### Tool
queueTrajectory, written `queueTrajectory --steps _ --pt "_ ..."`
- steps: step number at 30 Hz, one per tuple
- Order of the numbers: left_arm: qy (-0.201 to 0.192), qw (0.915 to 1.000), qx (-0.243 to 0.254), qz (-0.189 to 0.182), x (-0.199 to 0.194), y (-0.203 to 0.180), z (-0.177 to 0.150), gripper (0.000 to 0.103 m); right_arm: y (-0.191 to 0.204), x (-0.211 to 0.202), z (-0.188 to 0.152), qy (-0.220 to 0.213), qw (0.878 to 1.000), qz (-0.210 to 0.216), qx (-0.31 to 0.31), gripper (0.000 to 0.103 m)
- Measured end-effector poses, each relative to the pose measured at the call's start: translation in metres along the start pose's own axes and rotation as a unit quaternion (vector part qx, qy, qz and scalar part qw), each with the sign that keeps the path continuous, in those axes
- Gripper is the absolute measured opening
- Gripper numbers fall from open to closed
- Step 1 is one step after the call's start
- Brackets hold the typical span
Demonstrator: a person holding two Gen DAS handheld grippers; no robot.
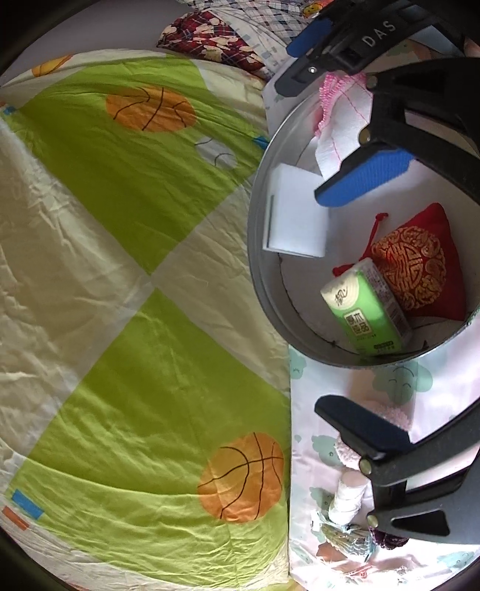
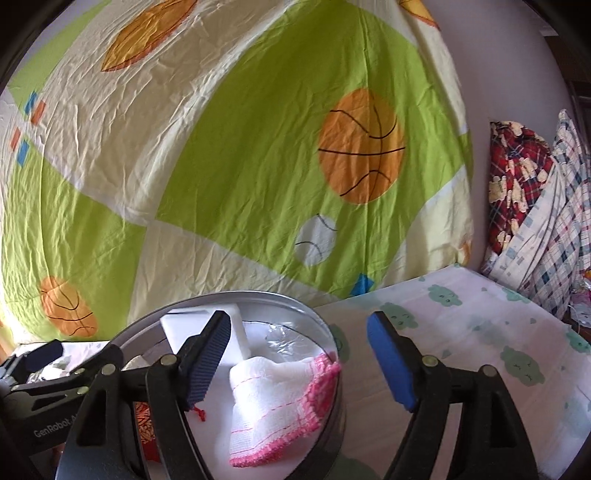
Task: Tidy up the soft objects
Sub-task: 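Lower the tissue pack and sponge into the tin and open both tools, then withdraw both tools from the tin toward the remaining items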
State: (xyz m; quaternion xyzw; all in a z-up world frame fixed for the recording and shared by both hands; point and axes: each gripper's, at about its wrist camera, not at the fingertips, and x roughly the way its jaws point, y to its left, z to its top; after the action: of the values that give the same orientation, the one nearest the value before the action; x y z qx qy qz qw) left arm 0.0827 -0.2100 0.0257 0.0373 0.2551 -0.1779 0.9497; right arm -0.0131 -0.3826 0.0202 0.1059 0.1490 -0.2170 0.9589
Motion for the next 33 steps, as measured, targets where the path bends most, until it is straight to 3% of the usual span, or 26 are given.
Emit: queueTrajectory --steps 7,12,17,23,33 --pt "-0.012 0.9999 0.002 0.012 -0.012 0.006 -0.003 0.103 -0.004 -0.005 -0.002 -0.022 1.000 -0.004 0.007 0.078" --pt "-0.037 0.9984 0.012 0.040 -0.032 0.013 -0.010 0.103 -0.003 -0.018 -0.003 -0.060 0.998 -0.003 0.007 0.078" --pt "-0.044 0.9969 0.017 0.062 -0.048 0.030 -0.027 0.103 0.002 -0.024 -0.007 -0.068 0.998 0.006 0.001 0.078" --pt "-0.081 0.9911 0.029 0.102 -0.070 0.053 -0.044 0.103 0.007 -0.050 -0.015 -0.131 0.991 -0.002 0.007 0.078" --pt "-0.083 0.9844 0.050 0.147 -0.078 0.105 -0.064 0.103 0.021 -0.063 -0.026 -0.092 0.995 0.004 0.049 0.078"
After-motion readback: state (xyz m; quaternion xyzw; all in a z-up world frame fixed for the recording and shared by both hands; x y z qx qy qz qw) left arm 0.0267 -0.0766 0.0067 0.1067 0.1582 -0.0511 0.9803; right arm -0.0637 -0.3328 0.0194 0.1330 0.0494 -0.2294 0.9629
